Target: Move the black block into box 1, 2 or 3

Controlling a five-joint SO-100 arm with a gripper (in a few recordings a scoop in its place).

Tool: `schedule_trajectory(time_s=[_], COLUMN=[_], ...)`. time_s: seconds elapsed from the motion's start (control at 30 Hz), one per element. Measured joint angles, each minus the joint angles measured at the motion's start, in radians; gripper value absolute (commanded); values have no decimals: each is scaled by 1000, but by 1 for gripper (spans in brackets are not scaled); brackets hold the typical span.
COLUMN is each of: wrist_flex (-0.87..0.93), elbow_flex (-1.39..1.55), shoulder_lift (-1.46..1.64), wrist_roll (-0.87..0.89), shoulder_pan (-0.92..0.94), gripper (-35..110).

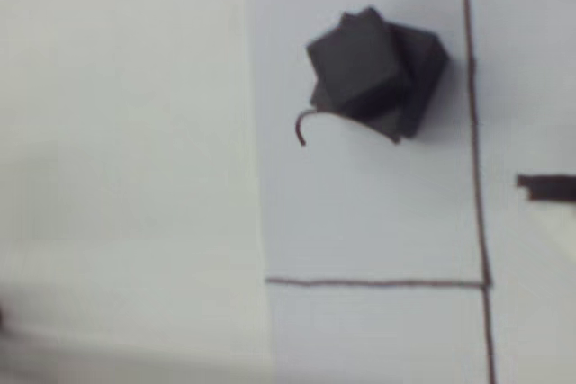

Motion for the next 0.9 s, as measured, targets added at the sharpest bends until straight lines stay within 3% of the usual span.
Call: schedule_trajectory(time_s=[0.47,0.9], wrist_flex=[0,0], elbow_flex=[462,910], shoulder_lift=[506,982], wrist_roll=[18,-21], shoulder_pan=[-67,-101], gripper=[3,0])
